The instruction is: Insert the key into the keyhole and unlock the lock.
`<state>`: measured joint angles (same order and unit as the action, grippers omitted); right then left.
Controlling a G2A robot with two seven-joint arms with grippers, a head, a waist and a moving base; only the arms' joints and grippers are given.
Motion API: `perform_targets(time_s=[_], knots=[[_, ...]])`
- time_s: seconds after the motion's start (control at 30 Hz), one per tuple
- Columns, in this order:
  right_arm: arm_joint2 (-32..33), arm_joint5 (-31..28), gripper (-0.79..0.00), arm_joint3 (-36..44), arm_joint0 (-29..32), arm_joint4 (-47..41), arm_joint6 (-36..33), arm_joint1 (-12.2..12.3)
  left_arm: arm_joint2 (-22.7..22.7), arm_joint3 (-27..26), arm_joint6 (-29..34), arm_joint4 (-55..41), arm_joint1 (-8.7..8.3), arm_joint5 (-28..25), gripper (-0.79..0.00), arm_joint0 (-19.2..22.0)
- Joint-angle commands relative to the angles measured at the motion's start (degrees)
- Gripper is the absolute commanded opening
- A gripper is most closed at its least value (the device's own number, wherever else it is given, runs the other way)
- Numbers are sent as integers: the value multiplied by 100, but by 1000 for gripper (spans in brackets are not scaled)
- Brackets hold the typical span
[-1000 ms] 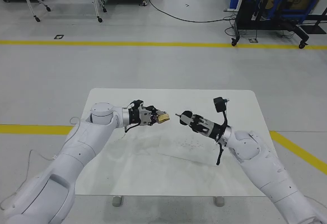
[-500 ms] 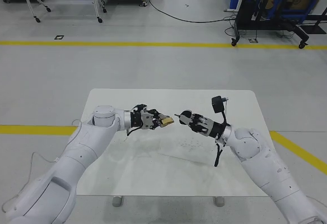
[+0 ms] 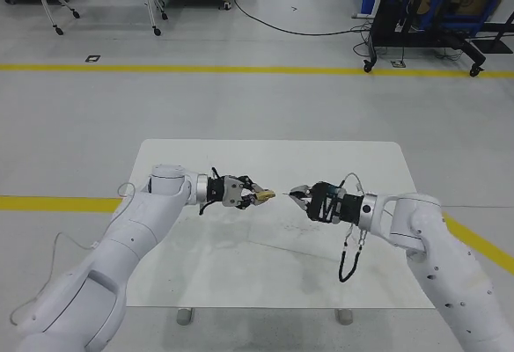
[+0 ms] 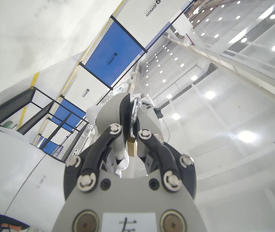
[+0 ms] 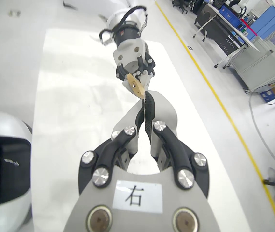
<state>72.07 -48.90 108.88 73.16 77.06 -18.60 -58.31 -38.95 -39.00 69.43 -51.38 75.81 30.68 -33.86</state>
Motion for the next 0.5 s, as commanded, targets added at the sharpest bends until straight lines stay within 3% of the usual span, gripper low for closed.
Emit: perform_targets(time_s=[0.0,0.47], knots=[[-166,-28,-785,220,-59,386,-197,-4,13,54,26,14,23,12,-785,23],[-1162,-4,-785,673,-681,1089,-1701,-115,111,370,12,348,165,-129,-785,179]])
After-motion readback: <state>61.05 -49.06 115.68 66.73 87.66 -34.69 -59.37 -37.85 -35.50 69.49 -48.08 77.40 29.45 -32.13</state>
